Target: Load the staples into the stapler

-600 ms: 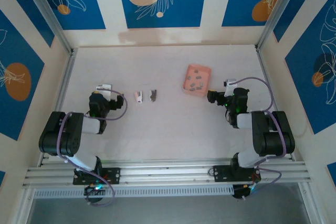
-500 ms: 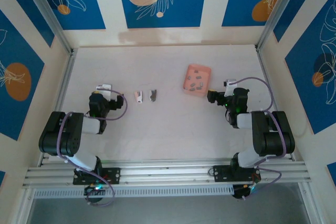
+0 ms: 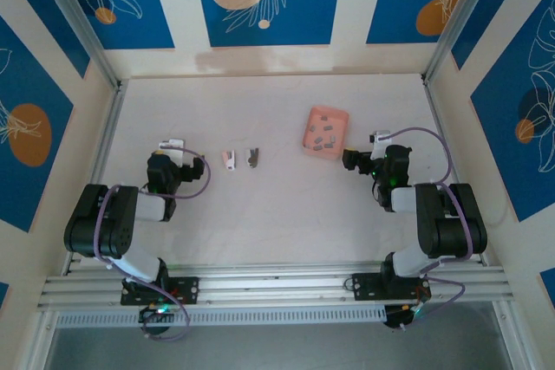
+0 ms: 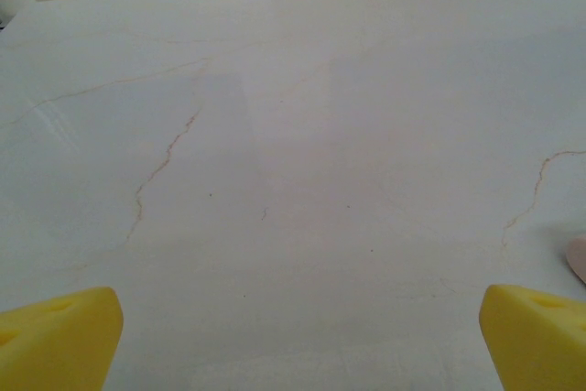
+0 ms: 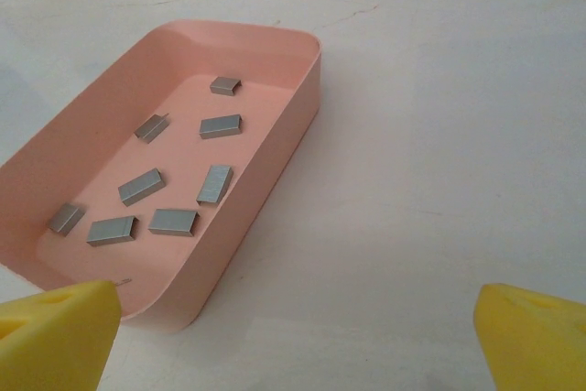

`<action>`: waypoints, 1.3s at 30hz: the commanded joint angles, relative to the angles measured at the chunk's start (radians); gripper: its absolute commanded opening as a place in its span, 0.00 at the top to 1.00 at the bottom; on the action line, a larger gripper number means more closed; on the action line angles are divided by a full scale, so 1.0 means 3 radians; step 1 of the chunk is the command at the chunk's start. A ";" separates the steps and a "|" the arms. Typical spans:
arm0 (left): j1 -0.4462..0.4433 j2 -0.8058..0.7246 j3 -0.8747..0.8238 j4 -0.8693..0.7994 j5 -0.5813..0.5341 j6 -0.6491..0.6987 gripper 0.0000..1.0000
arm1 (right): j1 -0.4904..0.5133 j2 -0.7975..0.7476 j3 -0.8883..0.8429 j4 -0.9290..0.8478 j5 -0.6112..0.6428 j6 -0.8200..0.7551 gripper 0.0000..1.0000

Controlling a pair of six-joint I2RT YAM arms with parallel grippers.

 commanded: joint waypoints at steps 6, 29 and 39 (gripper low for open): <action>0.0039 -0.0032 0.0072 -0.0010 0.0121 0.0037 0.00 | -0.0055 -0.0003 0.0058 0.0068 -0.0091 0.0013 0.01; -0.0026 -0.1262 0.1398 -0.3563 0.0410 -0.1068 0.24 | 0.0693 -0.0658 0.2215 -0.3576 0.0745 0.0695 0.01; -0.0064 -0.1083 0.1459 -0.4004 0.0843 -0.1554 0.32 | 0.2044 0.0686 0.3650 -0.4617 0.0706 0.1052 0.01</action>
